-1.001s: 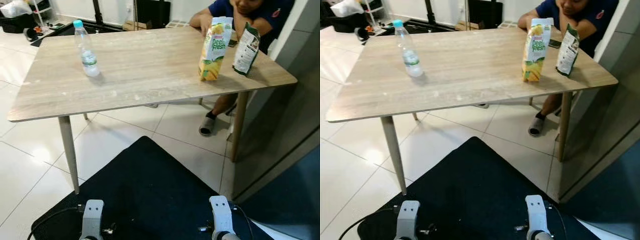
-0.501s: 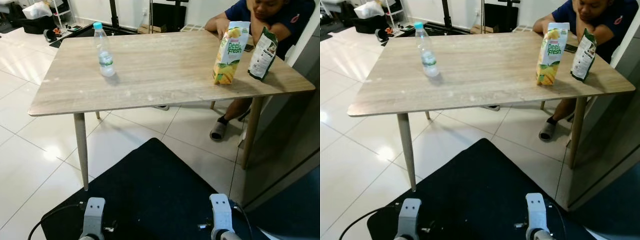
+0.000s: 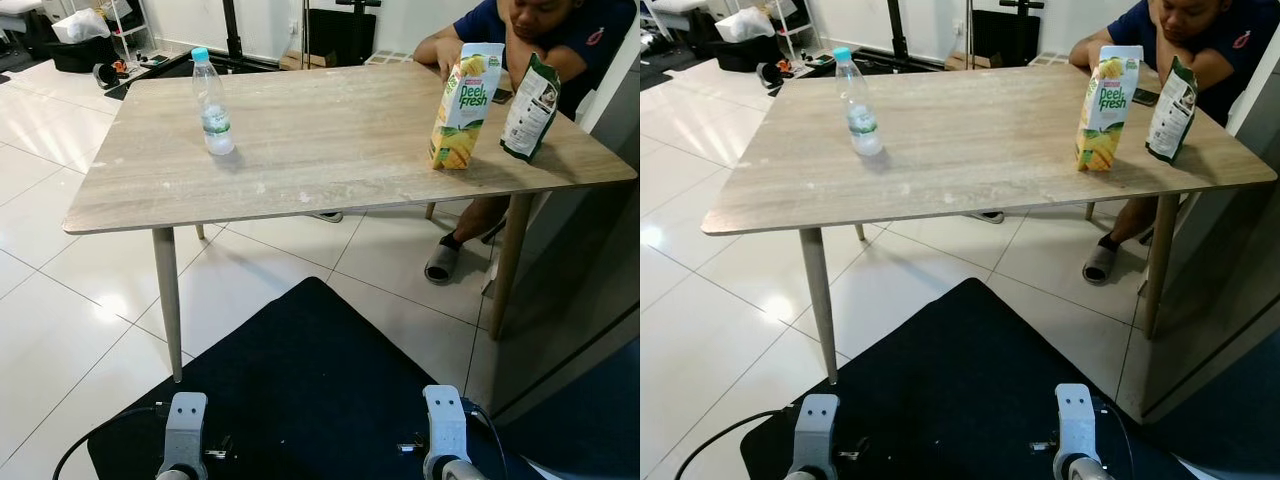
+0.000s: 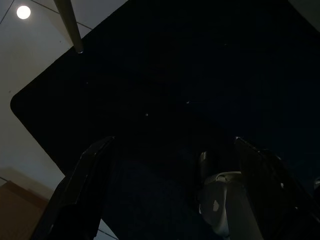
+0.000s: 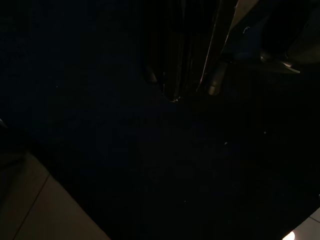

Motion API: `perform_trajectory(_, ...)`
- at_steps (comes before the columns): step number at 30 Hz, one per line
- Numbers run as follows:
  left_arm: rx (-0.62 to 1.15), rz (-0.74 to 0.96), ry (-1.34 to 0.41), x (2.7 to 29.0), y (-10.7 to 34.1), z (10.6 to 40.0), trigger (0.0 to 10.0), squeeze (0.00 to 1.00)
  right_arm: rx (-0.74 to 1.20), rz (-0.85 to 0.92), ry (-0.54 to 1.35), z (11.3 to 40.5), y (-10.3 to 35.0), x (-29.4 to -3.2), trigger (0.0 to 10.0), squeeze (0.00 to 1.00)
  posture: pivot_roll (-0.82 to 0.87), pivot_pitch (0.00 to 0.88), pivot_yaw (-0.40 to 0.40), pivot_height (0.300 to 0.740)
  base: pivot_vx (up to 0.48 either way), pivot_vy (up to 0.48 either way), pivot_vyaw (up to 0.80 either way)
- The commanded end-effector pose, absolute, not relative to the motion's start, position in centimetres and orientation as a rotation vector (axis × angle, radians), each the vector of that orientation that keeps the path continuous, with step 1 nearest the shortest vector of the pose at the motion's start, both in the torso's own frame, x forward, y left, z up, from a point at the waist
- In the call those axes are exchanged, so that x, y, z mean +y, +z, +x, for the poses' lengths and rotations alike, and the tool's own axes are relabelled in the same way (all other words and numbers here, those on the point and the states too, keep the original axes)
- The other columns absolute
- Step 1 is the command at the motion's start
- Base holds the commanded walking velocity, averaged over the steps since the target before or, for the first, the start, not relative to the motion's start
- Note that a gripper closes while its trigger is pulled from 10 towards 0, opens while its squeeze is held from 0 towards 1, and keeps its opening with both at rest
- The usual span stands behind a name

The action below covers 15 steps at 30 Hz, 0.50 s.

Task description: Restocking fridge

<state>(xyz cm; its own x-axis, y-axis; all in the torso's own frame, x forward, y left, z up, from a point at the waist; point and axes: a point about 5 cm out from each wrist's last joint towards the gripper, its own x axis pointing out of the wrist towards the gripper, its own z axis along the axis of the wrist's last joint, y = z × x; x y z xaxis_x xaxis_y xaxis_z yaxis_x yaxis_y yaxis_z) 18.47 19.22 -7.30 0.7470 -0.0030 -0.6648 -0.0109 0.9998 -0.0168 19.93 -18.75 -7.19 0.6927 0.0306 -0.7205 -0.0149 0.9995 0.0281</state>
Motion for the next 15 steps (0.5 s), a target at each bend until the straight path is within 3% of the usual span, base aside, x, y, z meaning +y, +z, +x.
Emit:
perform_trajectory(1, 0.742, -0.005, 0.024, 19.93, -7.45, 18.03, 10.0, 0.00, 0.820, 0.037, 0.018, 19.53, -7.45, -18.57, 10.0, 0.00, -0.10, 0.082, 0.006, 0.713, 0.000, 0.000, 0.00)
perform_trajectory(15, 0.749, 0.005, 0.033, 20.24, -7.42, 18.15, 10.0, 0.00, 0.818, 0.047, 0.012, 19.59, -7.44, -18.41, 10.0, 0.00, -0.10, 0.078, 0.012, 0.713, 0.000, 0.000, 0.00)
